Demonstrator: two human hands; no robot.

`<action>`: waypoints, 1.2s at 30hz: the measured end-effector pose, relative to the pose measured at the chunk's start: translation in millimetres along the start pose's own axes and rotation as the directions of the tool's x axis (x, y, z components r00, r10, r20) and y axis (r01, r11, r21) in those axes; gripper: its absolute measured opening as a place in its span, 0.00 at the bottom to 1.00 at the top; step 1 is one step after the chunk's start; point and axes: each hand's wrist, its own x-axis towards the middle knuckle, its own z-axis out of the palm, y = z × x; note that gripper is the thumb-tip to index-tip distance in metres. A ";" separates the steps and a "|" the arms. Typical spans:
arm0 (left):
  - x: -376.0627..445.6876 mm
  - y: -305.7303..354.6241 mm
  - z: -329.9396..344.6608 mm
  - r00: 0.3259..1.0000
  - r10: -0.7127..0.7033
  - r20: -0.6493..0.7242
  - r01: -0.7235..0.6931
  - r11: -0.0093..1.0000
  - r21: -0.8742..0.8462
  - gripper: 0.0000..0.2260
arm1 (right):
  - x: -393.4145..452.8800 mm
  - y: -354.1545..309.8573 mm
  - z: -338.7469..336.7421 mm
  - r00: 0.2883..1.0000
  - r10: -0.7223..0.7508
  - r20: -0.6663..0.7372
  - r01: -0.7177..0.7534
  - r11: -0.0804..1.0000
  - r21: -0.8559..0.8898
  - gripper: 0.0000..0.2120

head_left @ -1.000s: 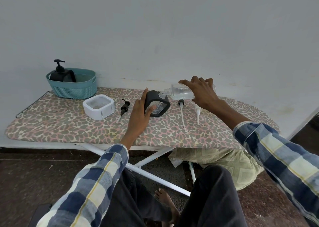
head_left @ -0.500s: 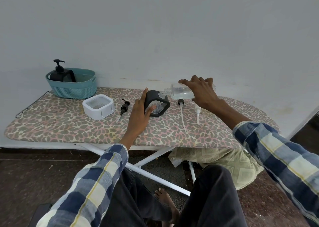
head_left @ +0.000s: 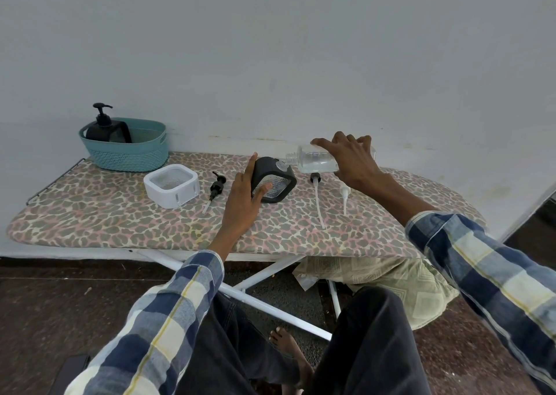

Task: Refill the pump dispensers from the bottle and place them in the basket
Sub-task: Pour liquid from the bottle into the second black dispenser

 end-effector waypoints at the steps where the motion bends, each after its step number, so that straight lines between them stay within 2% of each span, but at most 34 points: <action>1: 0.0 0.1 0.2 1.000 0.000 0.000 0.000 1.000 -0.001 0.32 | -0.2 0.0 -0.2 1.000 0.000 0.000 0.000 1.000 0.000 0.44; 32: 0.7 -2.2 0.9 1.000 -0.012 0.005 0.012 1.000 -0.019 0.32 | 2.3 0.1 0.3 0.999 -0.009 -0.030 0.008 1.000 -0.029 0.44; 36: -0.4 0.7 -0.3 1.000 -0.025 0.003 0.025 1.000 -0.019 0.32 | 1.6 -0.3 2.4 1.000 0.011 -0.013 -0.011 1.000 0.017 0.43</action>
